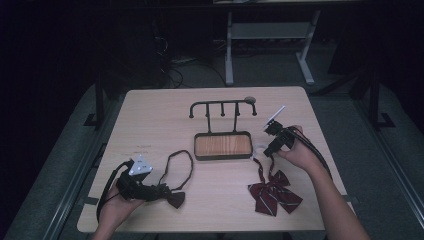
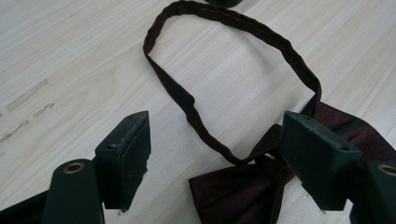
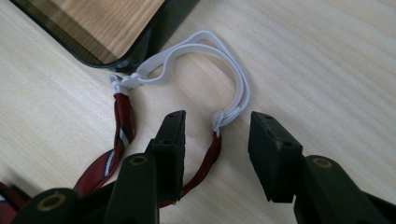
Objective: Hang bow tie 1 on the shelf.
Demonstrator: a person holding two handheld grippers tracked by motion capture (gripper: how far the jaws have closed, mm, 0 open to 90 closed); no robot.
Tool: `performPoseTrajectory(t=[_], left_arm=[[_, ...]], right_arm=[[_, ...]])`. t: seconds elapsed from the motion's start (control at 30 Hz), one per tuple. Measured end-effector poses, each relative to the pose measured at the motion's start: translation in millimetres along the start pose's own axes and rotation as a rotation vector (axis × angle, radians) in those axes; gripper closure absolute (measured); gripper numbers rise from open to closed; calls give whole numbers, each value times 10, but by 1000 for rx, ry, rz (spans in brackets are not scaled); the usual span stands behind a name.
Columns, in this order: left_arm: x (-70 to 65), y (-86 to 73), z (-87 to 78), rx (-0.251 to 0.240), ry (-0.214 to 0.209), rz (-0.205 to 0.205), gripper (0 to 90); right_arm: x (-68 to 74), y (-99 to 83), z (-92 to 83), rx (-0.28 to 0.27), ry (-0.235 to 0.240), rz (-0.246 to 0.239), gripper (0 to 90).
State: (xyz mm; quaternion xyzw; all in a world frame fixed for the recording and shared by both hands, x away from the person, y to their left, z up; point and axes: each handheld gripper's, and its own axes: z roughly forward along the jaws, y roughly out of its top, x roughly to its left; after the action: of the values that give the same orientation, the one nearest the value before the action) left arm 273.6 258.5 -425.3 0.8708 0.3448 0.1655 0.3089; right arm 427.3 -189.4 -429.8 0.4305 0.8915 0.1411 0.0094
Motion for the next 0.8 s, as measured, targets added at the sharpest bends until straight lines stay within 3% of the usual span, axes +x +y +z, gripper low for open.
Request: performPoseTrajectory(t=[0.8], left_arm=[[-2,2,0,2,-3,1,256]], right_arm=[[75,39,104,44,-84,-27,699]])
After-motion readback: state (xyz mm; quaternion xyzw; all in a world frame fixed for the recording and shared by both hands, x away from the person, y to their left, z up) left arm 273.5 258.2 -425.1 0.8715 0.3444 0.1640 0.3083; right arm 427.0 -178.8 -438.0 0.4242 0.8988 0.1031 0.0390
